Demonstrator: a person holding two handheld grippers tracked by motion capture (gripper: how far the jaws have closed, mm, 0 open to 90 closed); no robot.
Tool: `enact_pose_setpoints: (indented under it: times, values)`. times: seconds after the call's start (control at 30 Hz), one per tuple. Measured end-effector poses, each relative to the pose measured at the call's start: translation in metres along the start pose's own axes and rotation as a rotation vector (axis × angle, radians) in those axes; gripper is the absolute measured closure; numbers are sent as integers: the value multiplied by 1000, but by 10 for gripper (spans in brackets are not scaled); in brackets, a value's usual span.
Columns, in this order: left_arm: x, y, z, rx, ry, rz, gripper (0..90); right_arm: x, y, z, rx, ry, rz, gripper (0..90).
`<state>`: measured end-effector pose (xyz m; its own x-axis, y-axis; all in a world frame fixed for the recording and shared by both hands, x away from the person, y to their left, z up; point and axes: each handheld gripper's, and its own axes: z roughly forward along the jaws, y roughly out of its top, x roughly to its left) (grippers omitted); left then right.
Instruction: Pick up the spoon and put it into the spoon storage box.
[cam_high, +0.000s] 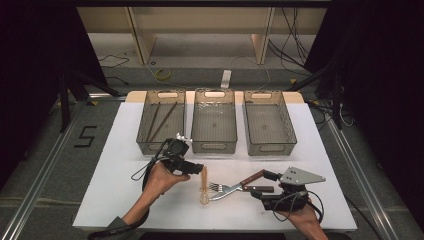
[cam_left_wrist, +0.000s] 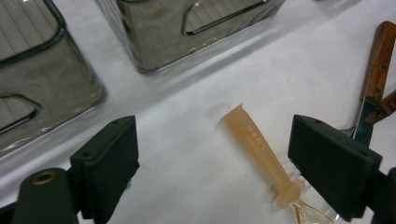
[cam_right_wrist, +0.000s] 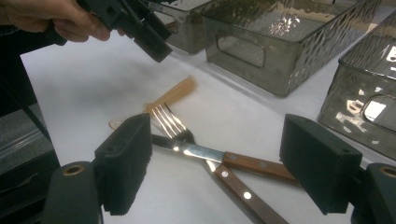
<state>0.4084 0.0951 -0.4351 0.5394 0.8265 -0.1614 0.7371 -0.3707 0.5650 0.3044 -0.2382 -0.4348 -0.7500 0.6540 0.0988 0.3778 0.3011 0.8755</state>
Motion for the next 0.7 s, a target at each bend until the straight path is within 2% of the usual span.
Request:
enact_pose_setpoints:
  times: [0.33, 0.57, 0.7]
  values:
    - [-11, -2, 10, 24, -8, 15, 175, 3, 1, 0, 0, -1, -10, 260]
    - [-17, -3, 20, 46, -16, 21, 222, 3, 1, 1, 6, -1, -17, 259]
    - [-21, -3, 26, 71, -20, 46, 254, 3, 1, 1, 6, 0, -19, 259]
